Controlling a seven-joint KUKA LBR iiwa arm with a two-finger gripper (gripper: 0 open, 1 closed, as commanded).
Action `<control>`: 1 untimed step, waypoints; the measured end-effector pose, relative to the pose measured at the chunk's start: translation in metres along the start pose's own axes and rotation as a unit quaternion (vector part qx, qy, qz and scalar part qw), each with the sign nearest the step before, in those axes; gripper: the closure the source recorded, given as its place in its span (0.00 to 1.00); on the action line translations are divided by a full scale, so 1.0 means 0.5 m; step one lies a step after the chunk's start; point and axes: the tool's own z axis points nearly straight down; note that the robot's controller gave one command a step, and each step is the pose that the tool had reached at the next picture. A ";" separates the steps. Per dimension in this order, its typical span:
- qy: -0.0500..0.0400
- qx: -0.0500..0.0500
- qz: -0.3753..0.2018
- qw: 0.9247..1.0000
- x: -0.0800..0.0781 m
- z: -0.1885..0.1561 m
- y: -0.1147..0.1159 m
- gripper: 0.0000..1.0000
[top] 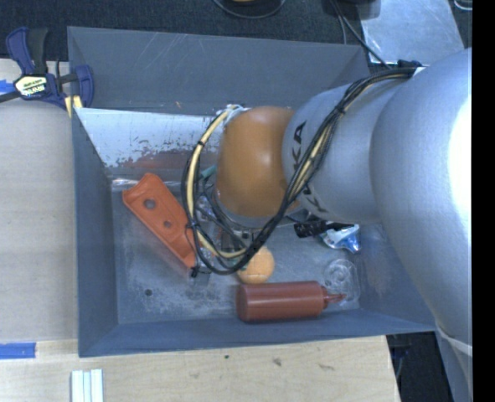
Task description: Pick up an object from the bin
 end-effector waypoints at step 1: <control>-0.001 0.000 0.071 0.997 -0.045 0.092 0.037 1.00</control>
Offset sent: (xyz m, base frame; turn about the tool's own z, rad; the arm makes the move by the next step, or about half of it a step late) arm 0.0000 0.0000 0.0000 0.0000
